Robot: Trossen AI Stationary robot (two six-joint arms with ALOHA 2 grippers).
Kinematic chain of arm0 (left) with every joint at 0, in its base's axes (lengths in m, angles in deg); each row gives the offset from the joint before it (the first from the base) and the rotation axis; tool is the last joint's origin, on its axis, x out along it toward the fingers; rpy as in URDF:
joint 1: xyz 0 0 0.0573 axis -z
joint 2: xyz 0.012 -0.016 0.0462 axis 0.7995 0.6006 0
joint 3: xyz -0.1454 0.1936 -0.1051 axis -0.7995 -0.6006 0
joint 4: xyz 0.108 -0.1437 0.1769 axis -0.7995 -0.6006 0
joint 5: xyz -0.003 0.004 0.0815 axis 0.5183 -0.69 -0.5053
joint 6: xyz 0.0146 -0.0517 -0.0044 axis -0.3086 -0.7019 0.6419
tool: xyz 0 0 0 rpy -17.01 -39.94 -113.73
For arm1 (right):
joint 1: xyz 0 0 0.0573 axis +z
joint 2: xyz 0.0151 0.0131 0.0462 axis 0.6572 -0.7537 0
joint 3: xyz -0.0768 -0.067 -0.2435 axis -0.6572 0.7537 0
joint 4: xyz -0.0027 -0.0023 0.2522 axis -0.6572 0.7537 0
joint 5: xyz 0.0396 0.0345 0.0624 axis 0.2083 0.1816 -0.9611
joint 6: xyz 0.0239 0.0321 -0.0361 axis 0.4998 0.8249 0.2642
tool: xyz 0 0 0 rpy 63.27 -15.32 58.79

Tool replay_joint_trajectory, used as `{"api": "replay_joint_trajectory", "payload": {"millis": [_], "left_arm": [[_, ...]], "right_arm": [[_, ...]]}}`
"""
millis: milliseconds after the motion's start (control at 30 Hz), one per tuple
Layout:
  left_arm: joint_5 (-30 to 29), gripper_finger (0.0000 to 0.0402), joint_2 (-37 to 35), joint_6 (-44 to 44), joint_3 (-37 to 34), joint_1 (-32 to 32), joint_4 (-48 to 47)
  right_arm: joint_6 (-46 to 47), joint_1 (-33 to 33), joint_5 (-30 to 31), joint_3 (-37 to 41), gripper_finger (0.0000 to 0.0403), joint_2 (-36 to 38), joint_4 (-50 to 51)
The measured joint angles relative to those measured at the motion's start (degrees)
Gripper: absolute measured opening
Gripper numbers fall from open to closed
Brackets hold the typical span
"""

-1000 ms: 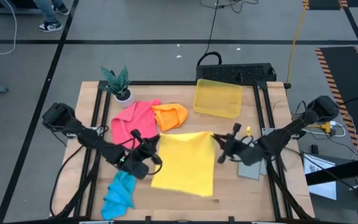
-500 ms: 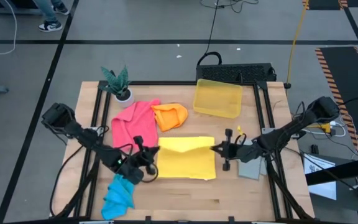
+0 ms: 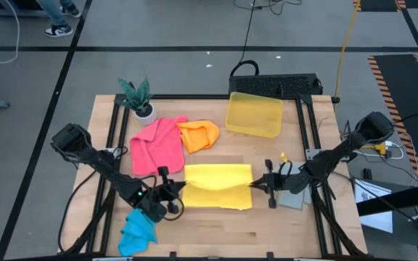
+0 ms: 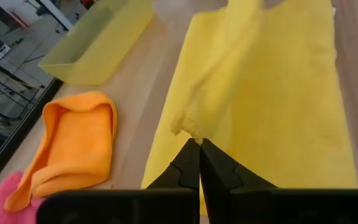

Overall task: Fold microfiber towels
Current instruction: Fold the yellow kitchen towel

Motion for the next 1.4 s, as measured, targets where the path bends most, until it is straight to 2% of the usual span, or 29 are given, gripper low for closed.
{"api": "replay_joint_trajectory", "payload": {"millis": [233,367,500,733,833,1067,1200,1267,1400], "left_arm": [[0.8,0.0002,-0.7,6.3,0.0,3.4,5.3],[1.6,0.0002,-0.6,7.1,0.0,6.4,5.9],[1.5,0.0002,0.0,5.5,0.0,8.2,4.4],[1.5,0.0002,4.5,2.5,0.0,8.3,4.8],[-1.6,0.0002,5.3,4.6,0.0,8.3,6.9],[-19.3,0.0002,1.4,17.5,0.0,7.6,9.7],[-27.0,0.0003,0.9,19.6,0.0,5.3,9.6],[-24.9,0.0002,0.9,19.3,0.0,4.3,9.0],[-11.0,0.0003,1.0,14.2,0.0,3.3,7.7]], "right_arm": [[-1.1,3.0,-1.5,-9.0,0.0000,-9.3,5.6],[0.0,4.9,-1.5,-15.6,0.0000,-13.9,17.8],[1.4,5.6,-1.2,-19.9,0.0000,-15.3,28.7],[-4.7,5.6,-0.5,-20.0,0.0000,-15.3,29.1],[-8.3,5.5,4.8,-20.0,0.0000,-14.5,29.1],[-22.3,4.1,24.9,-20.0,0.0000,-9.2,27.1],[-27.2,2.2,32.0,-20.0,0.0000,-8.2,25.7],[-27.3,1.6,29.9,-19.8,0.0000,-8.3,25.8],[-23.4,1.7,17.5,-18.1,0.0000,-8.8,25.8]]}}
